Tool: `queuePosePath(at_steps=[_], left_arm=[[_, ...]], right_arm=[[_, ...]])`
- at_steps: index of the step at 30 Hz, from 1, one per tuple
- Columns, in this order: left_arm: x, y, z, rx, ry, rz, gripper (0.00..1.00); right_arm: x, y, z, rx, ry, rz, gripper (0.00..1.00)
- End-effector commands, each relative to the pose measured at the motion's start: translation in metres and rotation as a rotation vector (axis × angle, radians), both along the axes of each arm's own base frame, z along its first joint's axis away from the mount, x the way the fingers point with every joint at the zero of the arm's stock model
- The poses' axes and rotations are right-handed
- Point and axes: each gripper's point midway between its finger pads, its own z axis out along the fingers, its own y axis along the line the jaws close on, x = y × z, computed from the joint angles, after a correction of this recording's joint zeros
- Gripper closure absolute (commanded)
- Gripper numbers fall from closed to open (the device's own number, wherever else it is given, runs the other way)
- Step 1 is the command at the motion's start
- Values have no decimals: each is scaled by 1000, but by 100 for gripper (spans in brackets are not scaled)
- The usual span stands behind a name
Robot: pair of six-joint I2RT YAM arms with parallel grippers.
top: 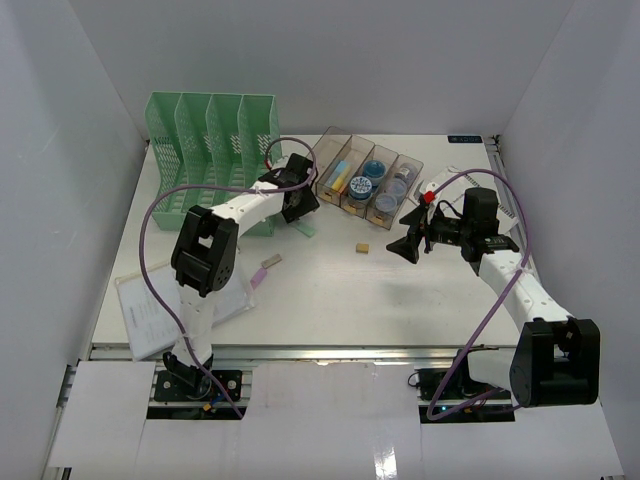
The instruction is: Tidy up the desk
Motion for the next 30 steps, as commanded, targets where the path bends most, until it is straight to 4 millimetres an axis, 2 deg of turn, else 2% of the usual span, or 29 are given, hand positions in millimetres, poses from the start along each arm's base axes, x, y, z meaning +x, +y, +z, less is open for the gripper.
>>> queuePosePath(at_steps=[1, 5, 9, 12, 16, 20, 24, 26, 28, 30], left_arm=[[-8, 3, -6, 69, 54, -4, 39], [-12, 5, -14, 100, 76, -9, 39], [-12, 4, -9, 117, 59, -17, 39], [-7, 0, 4, 137, 18, -34, 39], [2, -10, 30, 162, -54, -90, 39], [0, -14, 50, 204, -102, -159, 38], [-18, -17, 55, 244, -104, -339, 34], [-35, -18, 52, 242, -102, -482, 30], [-55, -13, 46, 239, -90, -558, 25], [-63, -2, 46, 277, -130, -595, 21]], right_arm=[[2, -2, 1, -1, -20, -3, 10], [2, -3, 1, -3, -21, -5, 10], [2, -2, 1, -2, -21, -4, 10], [3, -3, 1, -2, -21, -7, 10], [3, -3, 2, -2, -22, -7, 10], [2, -4, 2, 0, -24, -7, 10], [2, -4, 3, 2, -26, -4, 10], [1, -4, 3, 4, -25, -1, 10], [1, -4, 3, 5, -24, 0, 10], [0, -3, 4, 7, -27, 5, 10]])
